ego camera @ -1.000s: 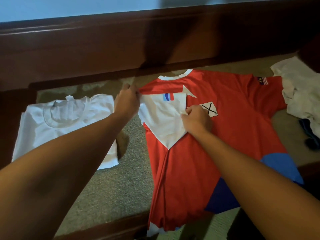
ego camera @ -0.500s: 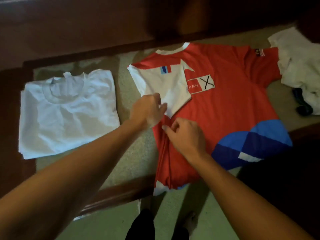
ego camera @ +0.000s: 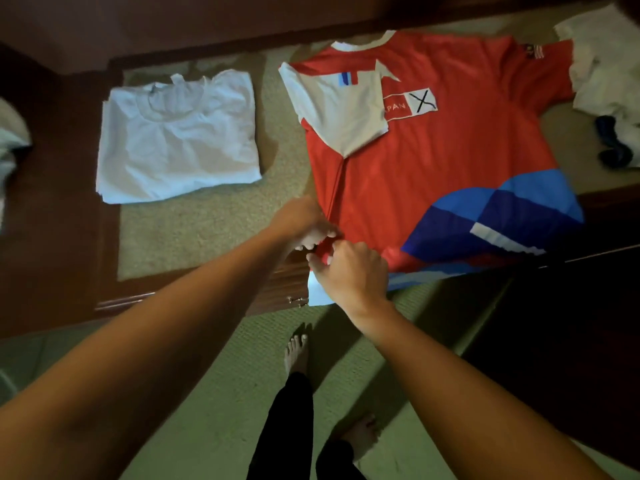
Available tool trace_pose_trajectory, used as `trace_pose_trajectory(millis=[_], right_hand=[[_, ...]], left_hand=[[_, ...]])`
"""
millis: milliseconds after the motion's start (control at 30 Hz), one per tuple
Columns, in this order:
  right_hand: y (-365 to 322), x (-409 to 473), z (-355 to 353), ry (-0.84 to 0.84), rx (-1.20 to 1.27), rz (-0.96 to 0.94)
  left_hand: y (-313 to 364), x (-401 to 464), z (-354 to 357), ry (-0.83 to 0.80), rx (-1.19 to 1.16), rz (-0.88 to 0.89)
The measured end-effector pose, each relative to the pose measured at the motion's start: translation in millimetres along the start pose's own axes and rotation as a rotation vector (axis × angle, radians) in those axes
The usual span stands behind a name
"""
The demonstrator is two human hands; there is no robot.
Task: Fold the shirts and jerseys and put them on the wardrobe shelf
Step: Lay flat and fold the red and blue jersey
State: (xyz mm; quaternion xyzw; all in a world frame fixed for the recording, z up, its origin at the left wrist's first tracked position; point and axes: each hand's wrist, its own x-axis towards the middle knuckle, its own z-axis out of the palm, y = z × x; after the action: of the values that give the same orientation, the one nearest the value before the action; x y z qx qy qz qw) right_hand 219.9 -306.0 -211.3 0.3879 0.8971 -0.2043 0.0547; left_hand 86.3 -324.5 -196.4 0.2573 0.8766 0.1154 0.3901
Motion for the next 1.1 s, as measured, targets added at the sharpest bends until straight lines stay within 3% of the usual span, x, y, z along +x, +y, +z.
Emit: trace_pose_trajectory(millis=[233, 367, 600, 800, 967, 1100], right_hand=[[16, -18, -2, 0.014, 0.292, 0.106], [36, -32, 4, -0.039, 0.259, 0.091], [45, -25, 6, 0.014, 0.226, 0.176], [54, -35, 0, -0.103, 0.259, 0.159], [82, -40, 9, -0.277, 0.389, 0.228], [104, -34, 19, -0.275, 0.427, 0.277]], left_hand=[[18, -25, 8, 0.021, -0.127, -0.016], [42, -39, 12, 0.103, -0.196, -0.025], [66, -40, 26, -0.043, -0.273, -0.081], [55, -32, 34, 0.196, -0.18, 0.081], [50, -28, 46, 0.497, 0.241, 0.263], [57, -23, 53, 0.502, 0.085, 0.247]])
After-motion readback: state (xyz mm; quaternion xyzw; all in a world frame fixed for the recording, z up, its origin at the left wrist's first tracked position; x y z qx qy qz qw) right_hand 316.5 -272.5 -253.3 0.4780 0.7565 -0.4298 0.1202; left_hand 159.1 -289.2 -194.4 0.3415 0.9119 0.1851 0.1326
